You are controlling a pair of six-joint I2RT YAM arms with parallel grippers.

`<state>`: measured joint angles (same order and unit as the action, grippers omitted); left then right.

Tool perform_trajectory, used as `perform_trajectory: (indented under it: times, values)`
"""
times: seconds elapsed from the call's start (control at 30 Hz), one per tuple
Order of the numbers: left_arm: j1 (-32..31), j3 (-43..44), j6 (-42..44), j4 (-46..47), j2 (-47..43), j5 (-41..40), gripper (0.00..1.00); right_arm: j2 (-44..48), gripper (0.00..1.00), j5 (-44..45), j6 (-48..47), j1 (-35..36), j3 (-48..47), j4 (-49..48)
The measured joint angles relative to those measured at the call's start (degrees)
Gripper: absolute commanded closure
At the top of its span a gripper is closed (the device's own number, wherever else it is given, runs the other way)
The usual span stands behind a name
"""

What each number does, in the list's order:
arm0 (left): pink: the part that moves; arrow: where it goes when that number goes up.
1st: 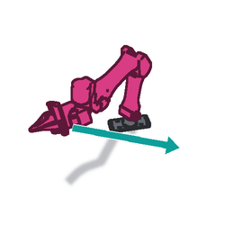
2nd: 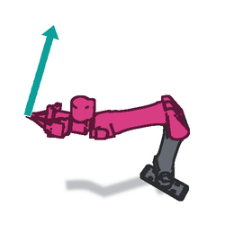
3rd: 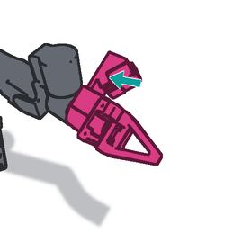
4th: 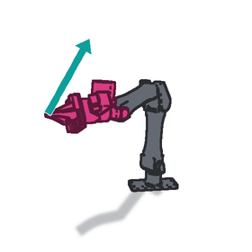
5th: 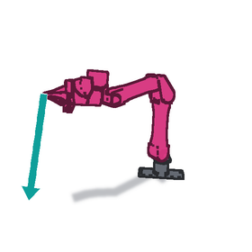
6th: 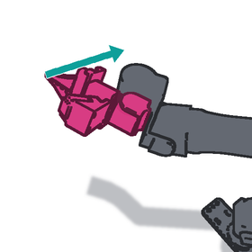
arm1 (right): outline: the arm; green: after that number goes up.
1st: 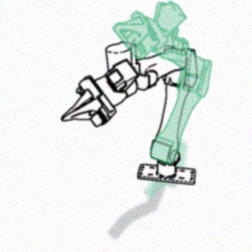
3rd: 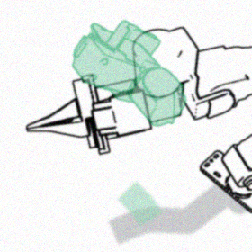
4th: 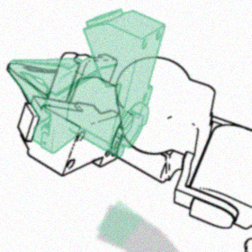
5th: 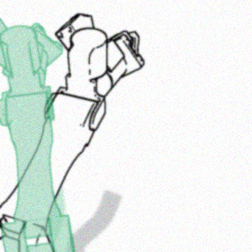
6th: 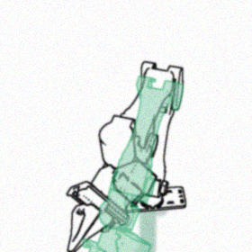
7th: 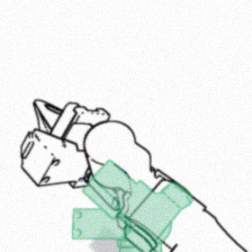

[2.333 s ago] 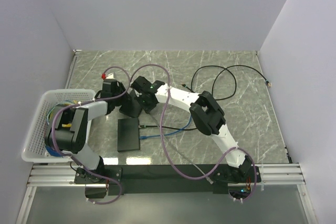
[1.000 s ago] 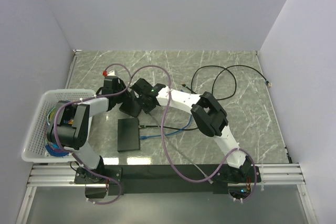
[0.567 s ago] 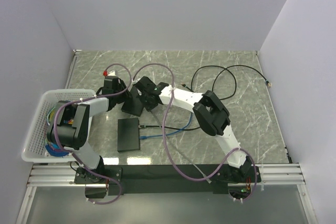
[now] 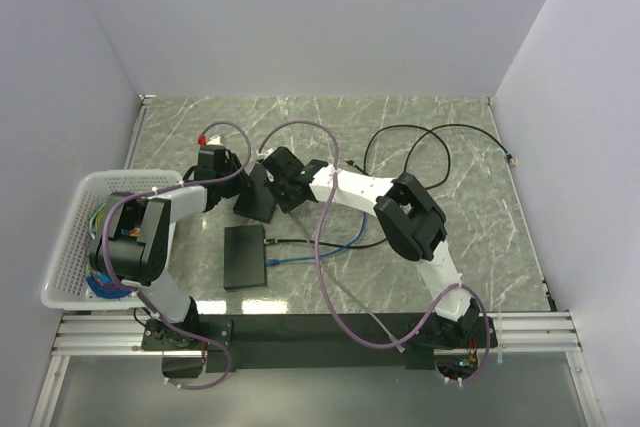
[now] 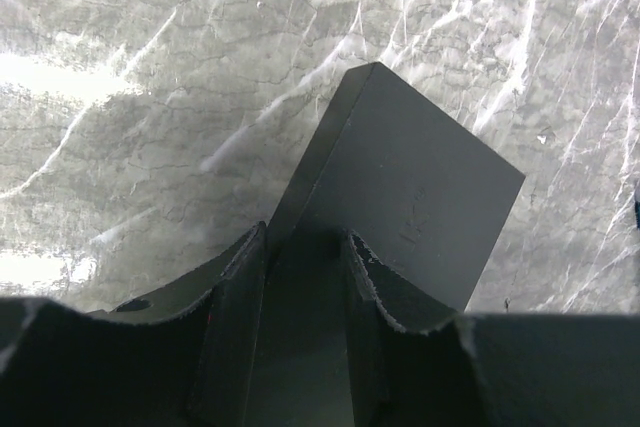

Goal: Insert the plug into the switch port

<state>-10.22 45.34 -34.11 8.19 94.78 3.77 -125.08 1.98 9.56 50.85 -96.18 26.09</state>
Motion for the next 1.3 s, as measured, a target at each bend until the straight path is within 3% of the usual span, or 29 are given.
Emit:
perform_trajectory:
  times: [0.43,0.63,0.83,1.13,1.3]
  values:
    - [0.00,0.24,-1.27,-0.70,0.09,-0.87,0.61,0.13,1.00,0.48,2.19,1.09,1.27,-0.39]
    - [0.00,0.44,-2.08,-1.14,0.37,-1.62,0.45,3.19,1.00,0.44,4.11,1.36,5.64,-1.40]
    - [0.22,0.57,-2.58,-1.73,0.61,-2.01,0.38,4.42,1.00,0.24,4.94,1.46,6.51,-2.05]
    - [1.18,0.50,-2.75,-1.66,0.35,-2.12,0.49,3.72,1.00,-0.31,5.20,1.70,4.87,-2.12]
    - [1.29,-0.55,-2.73,-1.33,-0.50,-2.14,0.49,2.54,1.00,-0.74,5.49,2.01,4.11,-2.16]
